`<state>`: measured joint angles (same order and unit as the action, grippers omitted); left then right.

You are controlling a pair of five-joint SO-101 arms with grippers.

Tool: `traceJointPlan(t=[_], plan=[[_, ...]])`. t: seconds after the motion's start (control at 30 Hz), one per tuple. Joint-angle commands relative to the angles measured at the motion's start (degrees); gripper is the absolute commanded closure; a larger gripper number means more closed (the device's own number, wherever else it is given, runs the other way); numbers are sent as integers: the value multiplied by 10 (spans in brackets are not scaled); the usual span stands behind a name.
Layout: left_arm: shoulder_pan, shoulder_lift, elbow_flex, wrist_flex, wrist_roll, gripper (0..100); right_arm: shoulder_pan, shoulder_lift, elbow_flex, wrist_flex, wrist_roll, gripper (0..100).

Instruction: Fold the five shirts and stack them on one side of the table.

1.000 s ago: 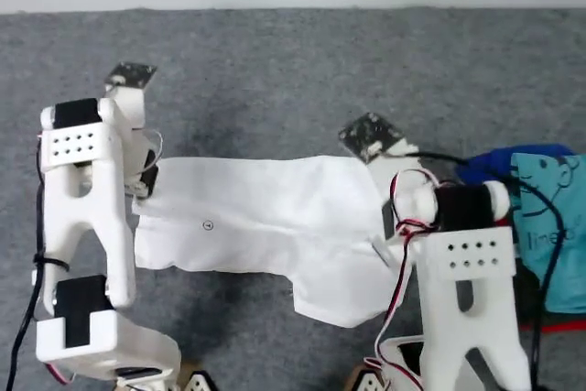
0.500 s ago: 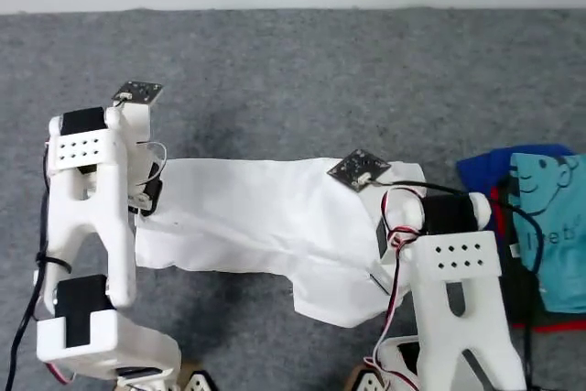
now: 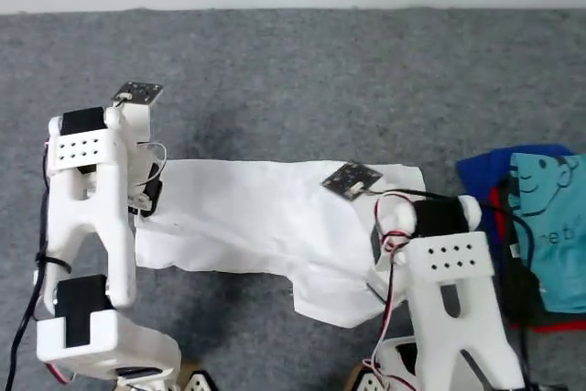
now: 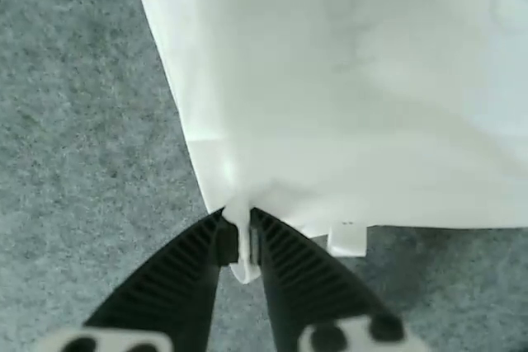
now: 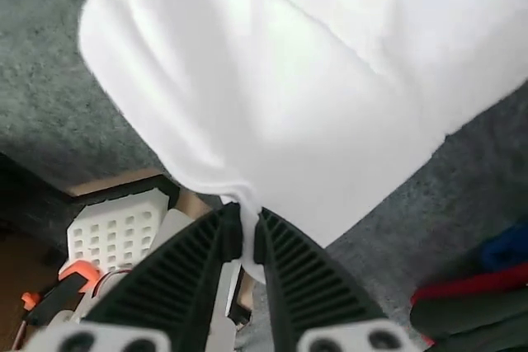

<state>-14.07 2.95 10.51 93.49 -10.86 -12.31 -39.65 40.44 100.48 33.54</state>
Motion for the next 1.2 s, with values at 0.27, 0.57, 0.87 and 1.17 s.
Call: traceJointPlan(t=[0.27, 0.57, 0.87, 1.17], plan=[[-52, -26, 0, 25, -6, 981, -49, -10, -4, 17, 2, 887], [-55, -25, 0, 43, -7, 855, -46, -10, -4, 17, 2, 879], [-58, -44, -22, 45, -8, 842, 102, -4, -7, -117, 4, 880], [-44, -121, -69, -11, -2, 843, 149, 73, -4, -369, -80, 879]])
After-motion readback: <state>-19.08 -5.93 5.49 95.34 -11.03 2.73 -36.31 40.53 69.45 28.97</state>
